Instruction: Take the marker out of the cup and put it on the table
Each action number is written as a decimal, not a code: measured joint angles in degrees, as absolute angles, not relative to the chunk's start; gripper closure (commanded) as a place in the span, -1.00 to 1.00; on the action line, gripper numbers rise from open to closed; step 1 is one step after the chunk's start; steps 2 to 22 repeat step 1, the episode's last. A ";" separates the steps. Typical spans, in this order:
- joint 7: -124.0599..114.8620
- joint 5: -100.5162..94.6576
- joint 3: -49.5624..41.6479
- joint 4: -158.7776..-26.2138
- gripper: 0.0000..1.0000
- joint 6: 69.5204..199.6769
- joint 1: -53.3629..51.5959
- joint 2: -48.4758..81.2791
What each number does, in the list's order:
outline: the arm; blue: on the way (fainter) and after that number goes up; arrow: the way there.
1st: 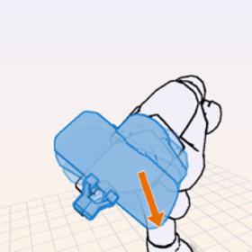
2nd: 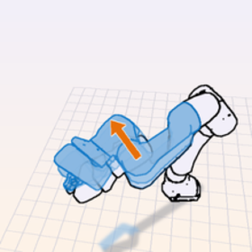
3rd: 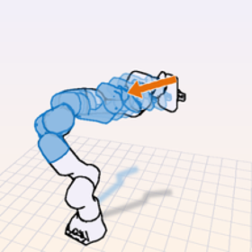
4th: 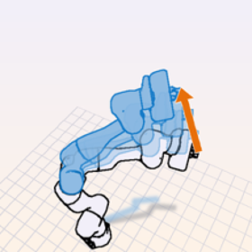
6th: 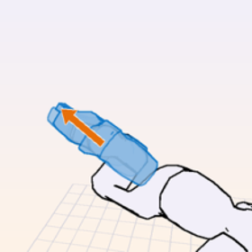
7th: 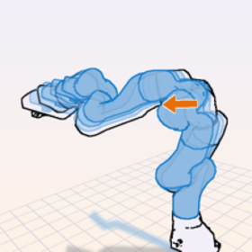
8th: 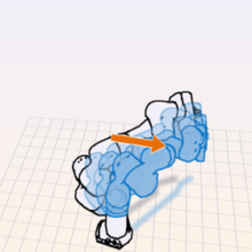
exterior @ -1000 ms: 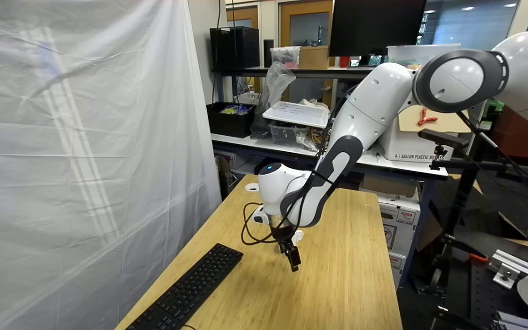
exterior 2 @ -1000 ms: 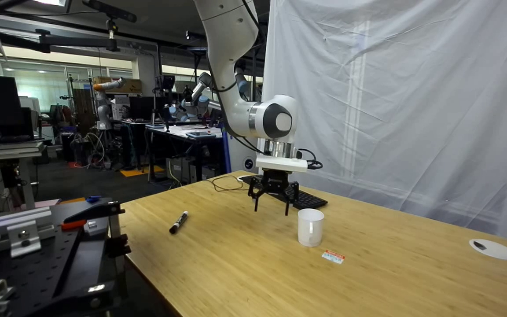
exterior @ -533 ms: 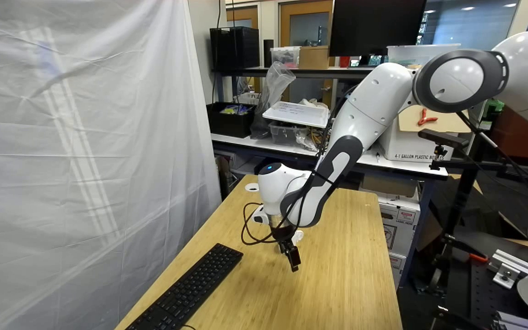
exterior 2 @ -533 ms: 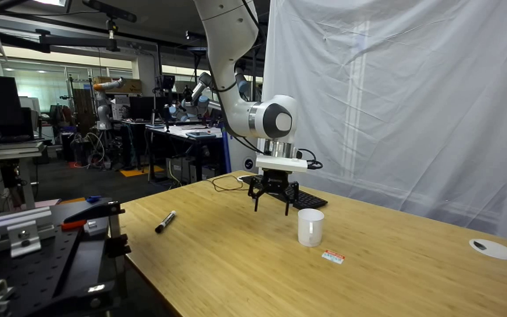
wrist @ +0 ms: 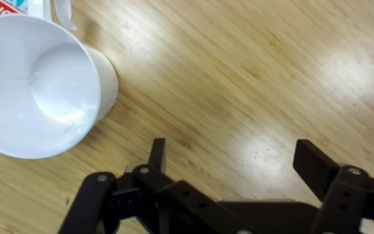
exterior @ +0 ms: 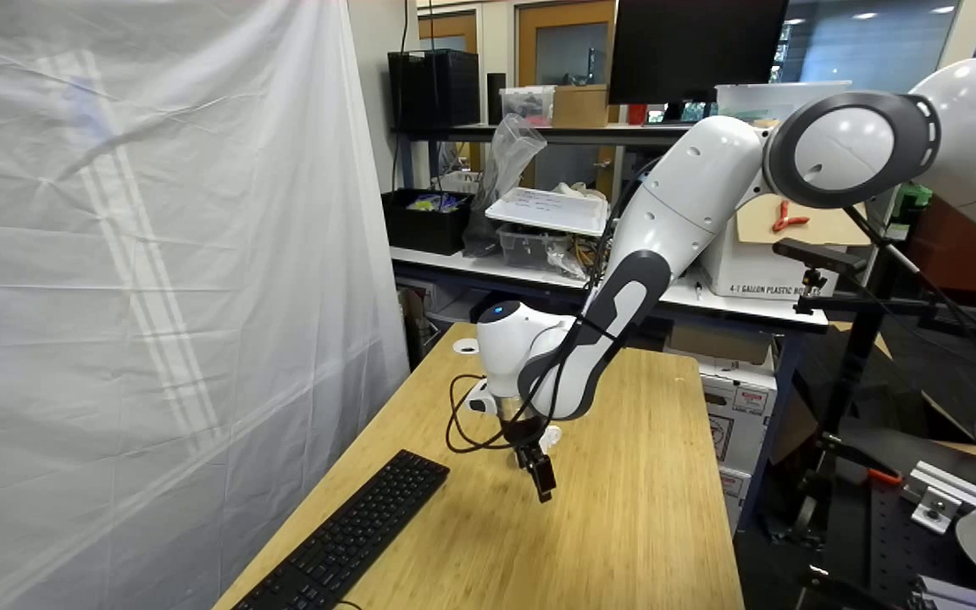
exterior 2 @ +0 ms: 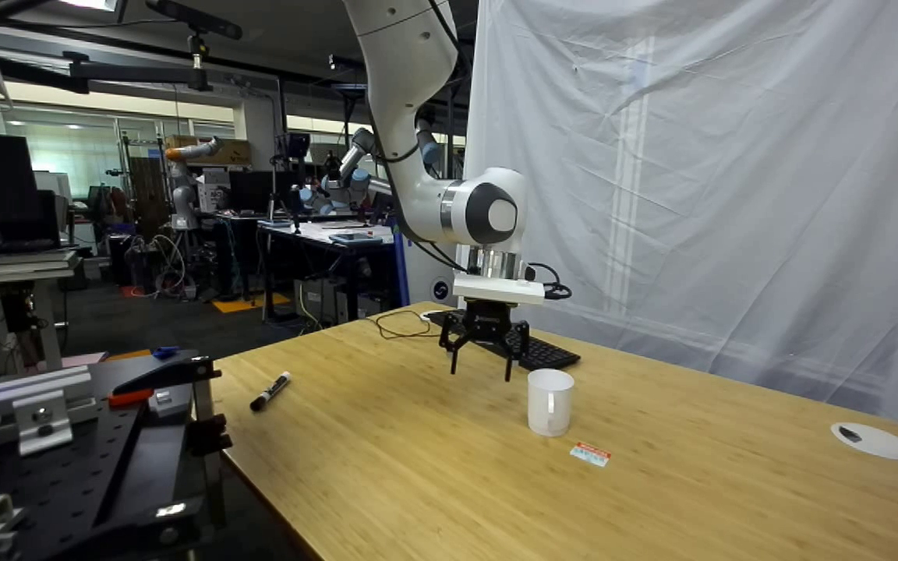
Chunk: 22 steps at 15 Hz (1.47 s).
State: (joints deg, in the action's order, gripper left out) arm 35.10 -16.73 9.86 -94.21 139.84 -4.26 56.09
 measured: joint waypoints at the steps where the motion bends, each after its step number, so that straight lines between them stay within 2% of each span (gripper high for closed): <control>1: 35.10 -16.73 9.86 -94.21 -1.00 139.84 -4.26 56.09; 22: 35.10 -16.73 9.86 -94.21 -1.00 139.84 -4.26 56.09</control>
